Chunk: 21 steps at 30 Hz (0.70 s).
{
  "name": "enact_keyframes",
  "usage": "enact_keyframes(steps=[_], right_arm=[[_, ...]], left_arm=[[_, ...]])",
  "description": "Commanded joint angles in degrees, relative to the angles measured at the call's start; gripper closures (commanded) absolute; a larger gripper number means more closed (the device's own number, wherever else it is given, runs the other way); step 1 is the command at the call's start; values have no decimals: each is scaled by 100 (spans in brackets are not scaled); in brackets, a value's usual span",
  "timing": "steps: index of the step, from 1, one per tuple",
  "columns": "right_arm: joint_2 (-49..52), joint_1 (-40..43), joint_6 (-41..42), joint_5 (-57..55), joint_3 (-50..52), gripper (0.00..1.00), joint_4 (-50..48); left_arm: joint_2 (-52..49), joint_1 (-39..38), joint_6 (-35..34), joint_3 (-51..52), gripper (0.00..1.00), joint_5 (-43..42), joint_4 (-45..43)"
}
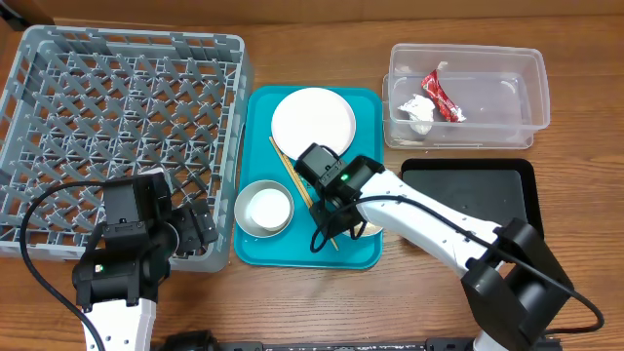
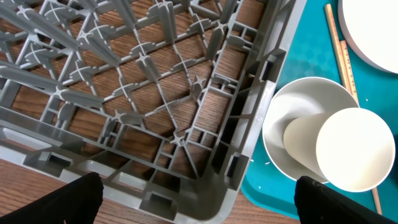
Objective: Sort waste into correct bins and load items into the dishwasher
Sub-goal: 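Grasp the rim of the rice bowl with the right gripper and lift, then tip the rice bowl over the black tray to dump the food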
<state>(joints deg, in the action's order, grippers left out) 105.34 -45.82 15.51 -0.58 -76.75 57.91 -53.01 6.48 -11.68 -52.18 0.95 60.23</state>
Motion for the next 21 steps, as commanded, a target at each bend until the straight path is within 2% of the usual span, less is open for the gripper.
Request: enact_keyframes(steps=[1,10,17,21], right_arm=[[-435,116,553,-505,-332,96,52],[-1298,1246,1486,-330,-348,96,343],[-1340,2597,1427,1073,-199,96,470],[-1338,3300,1058,1989,127,96,313]], left_arm=[[20,31,-15,-133,0,52,-7],[20,31,-15,-133,0,52,-7],[20,31,-15,-133,0,52,-7],[20,31,-15,-133,0,52,-7]])
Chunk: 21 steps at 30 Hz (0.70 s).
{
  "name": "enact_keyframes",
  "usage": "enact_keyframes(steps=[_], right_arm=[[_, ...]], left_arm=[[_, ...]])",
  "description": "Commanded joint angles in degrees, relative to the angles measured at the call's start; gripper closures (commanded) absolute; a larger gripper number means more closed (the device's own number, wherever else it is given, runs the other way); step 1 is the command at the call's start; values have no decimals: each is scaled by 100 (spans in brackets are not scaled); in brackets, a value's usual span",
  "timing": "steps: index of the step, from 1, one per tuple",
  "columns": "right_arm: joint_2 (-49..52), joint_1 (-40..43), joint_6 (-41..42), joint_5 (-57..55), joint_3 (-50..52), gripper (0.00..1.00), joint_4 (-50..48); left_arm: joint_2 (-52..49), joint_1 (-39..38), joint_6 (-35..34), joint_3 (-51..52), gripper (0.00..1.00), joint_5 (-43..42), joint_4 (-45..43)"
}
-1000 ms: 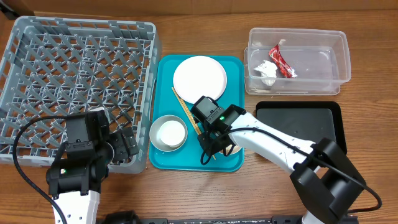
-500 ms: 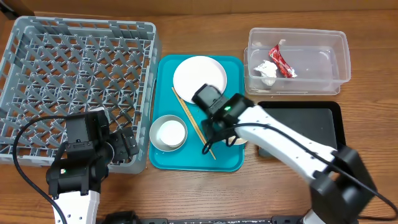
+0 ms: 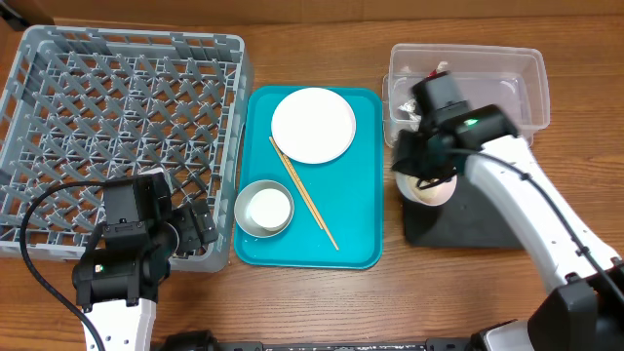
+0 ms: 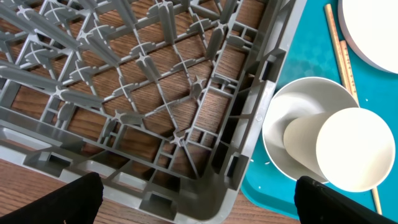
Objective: Sort waste into correct bins and load items into the dishwasher
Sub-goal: 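Tip the rice bowl over the black tray to dump the food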
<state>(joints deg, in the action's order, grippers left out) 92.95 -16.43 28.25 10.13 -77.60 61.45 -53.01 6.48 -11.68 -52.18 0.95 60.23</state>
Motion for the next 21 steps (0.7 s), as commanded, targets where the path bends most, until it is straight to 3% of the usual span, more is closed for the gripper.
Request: enact_keyframes(steps=[1,9,21], right_arm=[[-101,533,-328,1156,315,96,-114],[-87,2026,-901,3198,1370,96,-970],[186,3860,-916,6325,2481,96,-1908]], left_arm=[[20,31,-15,-133,0,52,-7],[20,31,-15,-133,0,52,-4],[20,31,-17,-133,0,50,-2]])
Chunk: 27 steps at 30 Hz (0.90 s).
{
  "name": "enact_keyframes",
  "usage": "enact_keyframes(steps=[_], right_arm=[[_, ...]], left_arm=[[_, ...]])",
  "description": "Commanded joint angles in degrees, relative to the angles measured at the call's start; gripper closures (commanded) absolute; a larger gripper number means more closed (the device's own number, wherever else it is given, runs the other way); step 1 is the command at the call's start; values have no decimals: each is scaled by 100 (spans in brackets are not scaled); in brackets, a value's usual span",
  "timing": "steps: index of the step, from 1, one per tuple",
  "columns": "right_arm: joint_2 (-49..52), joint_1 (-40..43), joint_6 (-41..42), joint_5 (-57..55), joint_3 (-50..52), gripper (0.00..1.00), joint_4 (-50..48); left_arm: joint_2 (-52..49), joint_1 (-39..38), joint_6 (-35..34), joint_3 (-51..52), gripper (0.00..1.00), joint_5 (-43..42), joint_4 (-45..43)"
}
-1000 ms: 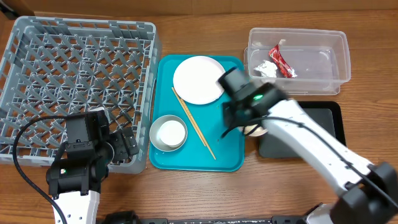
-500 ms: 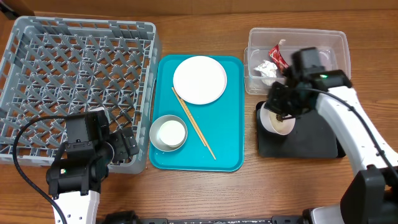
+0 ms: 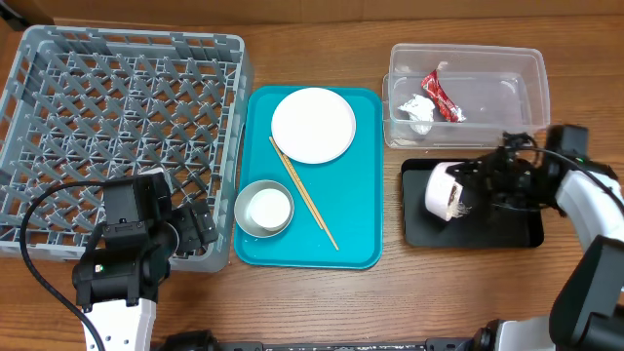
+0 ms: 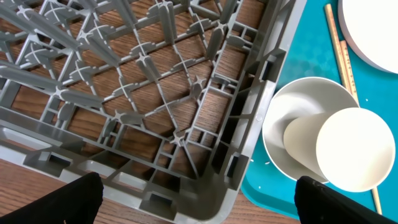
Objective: Sort waste into correct bins and load items into the dishwasher
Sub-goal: 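Tip the rice bowl over the black tray to dump the food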
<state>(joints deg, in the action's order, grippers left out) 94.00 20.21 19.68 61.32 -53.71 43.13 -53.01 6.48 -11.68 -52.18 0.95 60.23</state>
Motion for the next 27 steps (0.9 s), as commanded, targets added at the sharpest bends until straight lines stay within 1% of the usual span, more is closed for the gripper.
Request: enact_keyframes(steps=[1,6,11,17,21,27], right_arm=[[120,295,-59,1423,125,96,-105],[334,553,-37,2319,166,96,-149],[505,590,162,2863,166,96,-151],[505,592,883,2863,162,96,-133],[505,592,1091,2863,151,96,-245],[505,592,1189,2863,151,96,-282]], left_arm=[[20,31,-17,-133,0,50,-2],[20,31,-17,-133,0,50,-2],[20,31,-17,-133,0,48,2],[20,28,-17,-133,0,48,4],[20,31,-15,-133,0,50,2],[20,28,-15,-133,0,50,0]])
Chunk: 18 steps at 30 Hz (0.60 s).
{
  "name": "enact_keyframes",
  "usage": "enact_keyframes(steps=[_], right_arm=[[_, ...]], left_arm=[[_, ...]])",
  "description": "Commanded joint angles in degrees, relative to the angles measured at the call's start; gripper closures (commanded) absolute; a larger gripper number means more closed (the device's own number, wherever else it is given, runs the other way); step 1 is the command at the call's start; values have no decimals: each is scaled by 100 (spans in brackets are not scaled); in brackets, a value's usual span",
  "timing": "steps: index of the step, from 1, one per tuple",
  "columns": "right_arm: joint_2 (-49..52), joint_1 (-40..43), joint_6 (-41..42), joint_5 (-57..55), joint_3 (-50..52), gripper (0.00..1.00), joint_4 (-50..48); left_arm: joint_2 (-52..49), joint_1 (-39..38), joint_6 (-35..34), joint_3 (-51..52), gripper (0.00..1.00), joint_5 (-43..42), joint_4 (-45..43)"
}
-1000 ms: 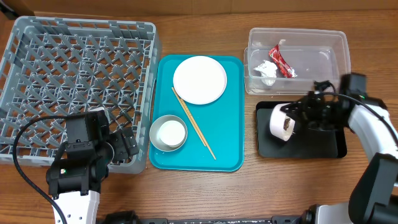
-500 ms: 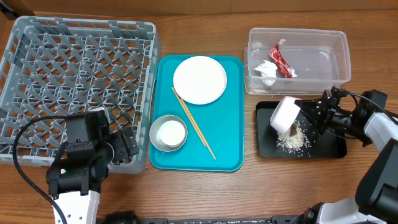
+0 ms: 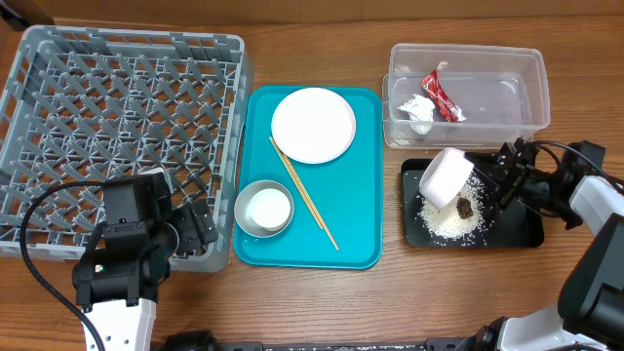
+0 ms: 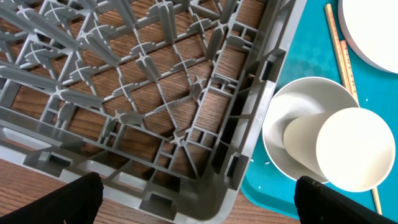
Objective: Sort waste into correct bins and load items into the dishwasher
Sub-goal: 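Tip the rice bowl over the black tray to dump the food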
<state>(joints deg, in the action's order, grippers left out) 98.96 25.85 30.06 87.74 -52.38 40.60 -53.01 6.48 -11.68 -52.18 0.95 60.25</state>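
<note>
My right gripper [image 3: 482, 183] is shut on a small white bowl [image 3: 445, 176], held tipped with its mouth down over the black tray [image 3: 518, 232]. A pile of rice [image 3: 450, 220] with a brown scrap [image 3: 467, 207] lies on that tray under the bowl. On the teal tray [image 3: 353, 216] are a white plate [image 3: 313, 125], chopsticks [image 3: 304, 193] and a metal bowl [image 3: 264, 209] with a white cup [image 4: 353, 149] in it. My left gripper [image 4: 196, 202] hangs open over the near right corner of the grey dish rack [image 3: 117, 117].
A clear plastic bin [image 3: 507, 73] at the back right holds a red wrapper [image 3: 441, 96] and crumpled tissue [image 3: 419, 113]. The rack fills the left side, with the teal tray beside it. Bare wood runs along the front edge.
The white bowl was lying sideways over the black tray and is now tipped further, mouth down. Rice and a brown scrap now lie on the tray. My left arm has not moved.
My right gripper was low over the near right part of the teal tray. Then it held a small bowl at the black tray's left edge. Then the bowl lay on its side over that tray, and now its contents lie spilled there. The left gripper stayed open throughout.
</note>
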Motion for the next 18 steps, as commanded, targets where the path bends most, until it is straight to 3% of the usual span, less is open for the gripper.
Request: enact_keyframes(steps=[1,13,18], right_arm=[[9,28,149,221,17,96,-50],[9,22,146,177,17,96,-678],[7,-184,-295,-1049,17,96,-476]], left_arm=[[20,28,-15,-133,0,52,-2],[20,31,-15,-133,0,50,-4],[20,31,-15,-133,0,50,-4]])
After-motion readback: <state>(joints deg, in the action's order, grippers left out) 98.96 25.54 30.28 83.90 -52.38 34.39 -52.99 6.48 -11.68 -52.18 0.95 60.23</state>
